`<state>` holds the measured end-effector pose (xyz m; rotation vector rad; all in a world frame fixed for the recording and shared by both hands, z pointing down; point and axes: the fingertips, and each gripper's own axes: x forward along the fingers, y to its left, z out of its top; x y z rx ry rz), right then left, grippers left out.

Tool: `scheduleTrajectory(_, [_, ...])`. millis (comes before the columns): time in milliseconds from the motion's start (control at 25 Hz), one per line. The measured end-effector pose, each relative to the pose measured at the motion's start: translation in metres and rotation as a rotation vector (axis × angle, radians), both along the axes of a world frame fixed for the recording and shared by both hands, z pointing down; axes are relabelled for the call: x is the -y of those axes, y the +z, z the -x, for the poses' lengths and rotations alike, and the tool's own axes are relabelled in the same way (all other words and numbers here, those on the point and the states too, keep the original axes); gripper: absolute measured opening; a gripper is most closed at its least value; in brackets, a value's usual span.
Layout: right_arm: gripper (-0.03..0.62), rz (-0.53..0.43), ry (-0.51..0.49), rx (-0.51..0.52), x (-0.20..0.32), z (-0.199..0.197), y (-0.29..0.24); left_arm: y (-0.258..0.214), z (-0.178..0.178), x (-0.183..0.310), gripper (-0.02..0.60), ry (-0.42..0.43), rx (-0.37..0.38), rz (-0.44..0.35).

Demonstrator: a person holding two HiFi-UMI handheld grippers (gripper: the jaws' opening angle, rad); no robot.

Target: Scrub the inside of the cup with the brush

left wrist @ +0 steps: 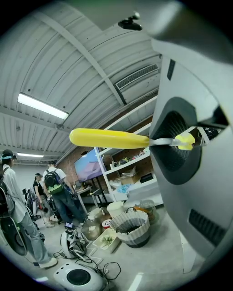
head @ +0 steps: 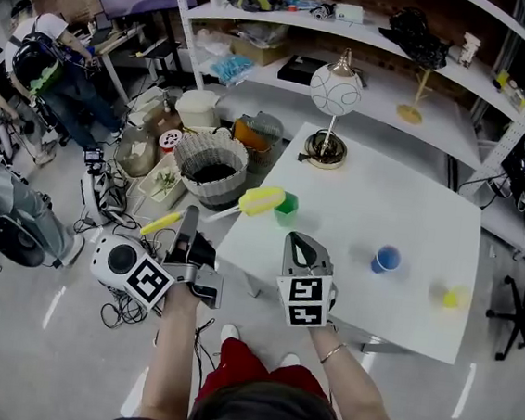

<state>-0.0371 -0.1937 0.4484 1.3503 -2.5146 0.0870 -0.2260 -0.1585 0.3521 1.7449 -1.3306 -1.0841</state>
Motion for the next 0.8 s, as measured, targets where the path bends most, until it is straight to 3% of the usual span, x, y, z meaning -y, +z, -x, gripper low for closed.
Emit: scheduleTrajectory(800, [0.018,-0.073,-0.107,0.069,-0.047,-0.016,-0.043,-0.026,-0.020,-0.062,0.041,-0.103,0.033,-0.051])
